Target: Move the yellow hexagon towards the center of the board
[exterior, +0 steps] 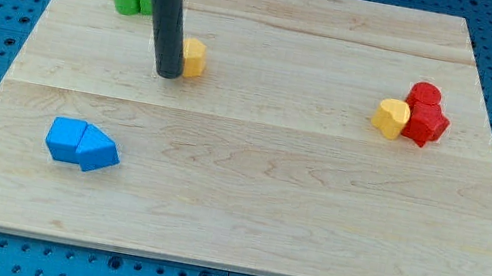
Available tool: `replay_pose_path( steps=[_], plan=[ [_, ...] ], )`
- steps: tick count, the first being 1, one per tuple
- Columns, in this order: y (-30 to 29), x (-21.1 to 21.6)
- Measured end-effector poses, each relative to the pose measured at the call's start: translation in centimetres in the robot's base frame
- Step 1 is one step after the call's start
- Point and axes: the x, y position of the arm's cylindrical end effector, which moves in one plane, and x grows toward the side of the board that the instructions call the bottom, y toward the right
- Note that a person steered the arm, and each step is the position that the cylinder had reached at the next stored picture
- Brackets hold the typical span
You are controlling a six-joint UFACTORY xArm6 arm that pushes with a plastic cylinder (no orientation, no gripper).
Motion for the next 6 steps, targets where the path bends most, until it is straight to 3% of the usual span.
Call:
replay_pose_path(
  steps=[1, 2, 3, 4, 5, 6],
  plan=[
    [3.5, -3.5],
    [3.3, -4.9],
    [-0.9, -7.5],
    [3.1, -9.1],
    [9.2, -9.1],
    [8.9, -6.5]
  ],
)
